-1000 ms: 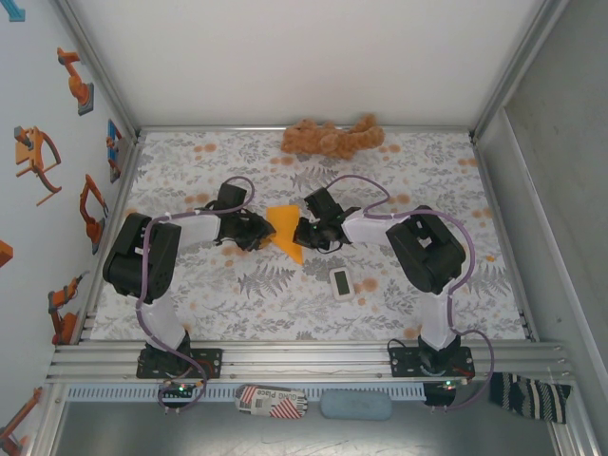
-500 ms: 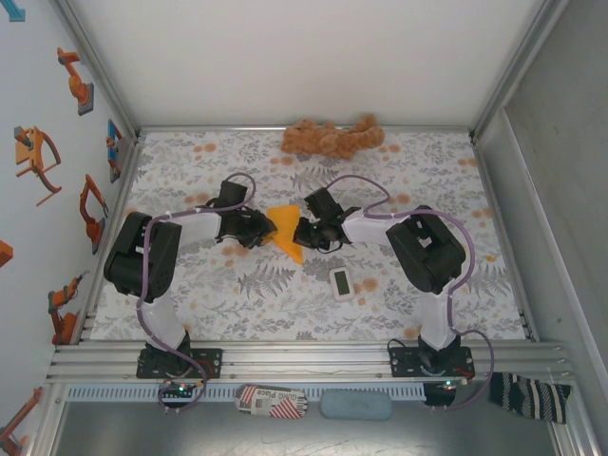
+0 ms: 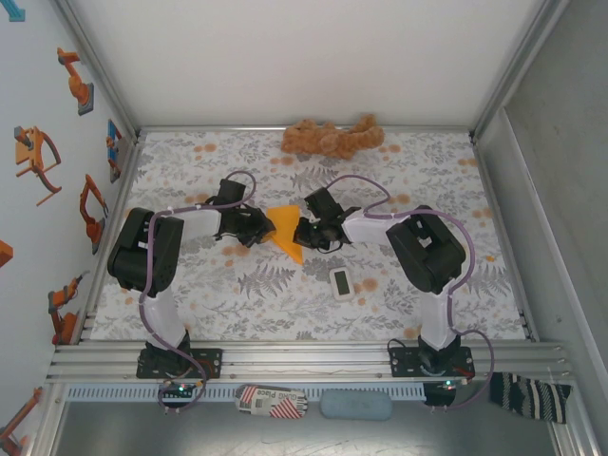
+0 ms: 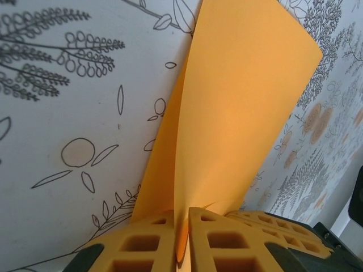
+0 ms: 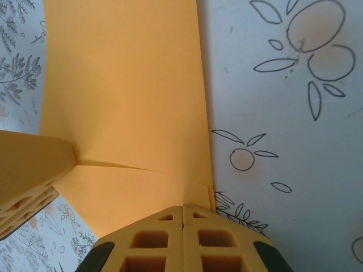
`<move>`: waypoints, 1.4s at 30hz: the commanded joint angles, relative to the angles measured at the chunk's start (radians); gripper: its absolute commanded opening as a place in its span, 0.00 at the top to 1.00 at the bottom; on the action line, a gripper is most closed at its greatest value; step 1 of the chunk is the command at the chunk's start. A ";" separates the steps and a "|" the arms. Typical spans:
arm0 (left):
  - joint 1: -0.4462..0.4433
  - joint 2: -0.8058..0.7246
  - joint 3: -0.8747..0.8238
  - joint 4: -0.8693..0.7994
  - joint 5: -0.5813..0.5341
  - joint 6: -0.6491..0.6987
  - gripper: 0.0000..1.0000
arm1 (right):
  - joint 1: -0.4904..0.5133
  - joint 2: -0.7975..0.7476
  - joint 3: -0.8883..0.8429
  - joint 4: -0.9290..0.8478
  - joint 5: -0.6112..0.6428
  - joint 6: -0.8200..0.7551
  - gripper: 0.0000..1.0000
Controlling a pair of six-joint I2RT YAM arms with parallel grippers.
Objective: Fold a paper plane with a square sheet of paper (pick it up from the middle)
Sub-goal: Fourth fold the wing at the center of the table.
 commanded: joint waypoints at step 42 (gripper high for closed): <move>-0.081 -0.116 0.082 -0.115 -0.347 -0.251 0.93 | 0.117 -0.092 -0.051 0.143 0.149 -0.773 0.58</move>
